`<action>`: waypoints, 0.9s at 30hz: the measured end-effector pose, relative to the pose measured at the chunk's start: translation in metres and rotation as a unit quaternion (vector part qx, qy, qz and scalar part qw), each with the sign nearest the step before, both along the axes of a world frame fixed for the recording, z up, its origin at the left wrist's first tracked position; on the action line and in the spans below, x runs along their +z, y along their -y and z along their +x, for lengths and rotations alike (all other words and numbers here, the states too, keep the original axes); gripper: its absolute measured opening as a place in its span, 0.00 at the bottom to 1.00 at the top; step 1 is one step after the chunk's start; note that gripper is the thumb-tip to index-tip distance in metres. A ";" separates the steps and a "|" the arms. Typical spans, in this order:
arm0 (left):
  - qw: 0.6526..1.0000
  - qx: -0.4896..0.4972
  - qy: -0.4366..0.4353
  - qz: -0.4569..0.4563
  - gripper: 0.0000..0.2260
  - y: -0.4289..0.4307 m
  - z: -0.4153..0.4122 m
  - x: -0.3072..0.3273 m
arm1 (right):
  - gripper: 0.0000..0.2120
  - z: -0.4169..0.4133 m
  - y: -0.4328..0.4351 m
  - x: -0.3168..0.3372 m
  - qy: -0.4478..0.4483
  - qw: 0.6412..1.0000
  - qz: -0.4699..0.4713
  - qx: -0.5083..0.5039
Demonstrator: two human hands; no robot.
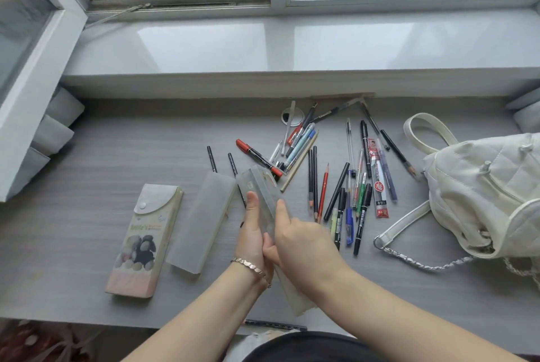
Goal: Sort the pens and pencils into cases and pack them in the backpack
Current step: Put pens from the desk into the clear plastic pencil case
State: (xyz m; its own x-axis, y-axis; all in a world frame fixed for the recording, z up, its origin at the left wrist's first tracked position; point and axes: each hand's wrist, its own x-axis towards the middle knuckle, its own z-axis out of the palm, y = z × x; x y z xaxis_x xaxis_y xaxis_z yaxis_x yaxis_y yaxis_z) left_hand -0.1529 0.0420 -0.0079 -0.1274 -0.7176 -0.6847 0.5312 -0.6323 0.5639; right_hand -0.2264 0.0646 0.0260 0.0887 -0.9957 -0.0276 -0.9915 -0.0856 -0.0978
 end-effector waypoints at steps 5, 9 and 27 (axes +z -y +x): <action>1.000 -0.019 0.001 0.013 0.36 -0.002 -0.001 -0.006 | 0.33 0.003 -0.002 -0.012 -0.009 0.999 0.037 -0.012; 0.998 -0.050 -0.022 0.038 0.27 -0.008 0.000 -0.016 | 0.37 0.010 -0.005 -0.025 -0.039 0.997 0.063 0.012; 0.996 -0.024 0.079 0.018 0.28 0.006 0.003 -0.022 | 0.25 0.017 0.004 -0.028 -0.121 0.991 -0.031 0.056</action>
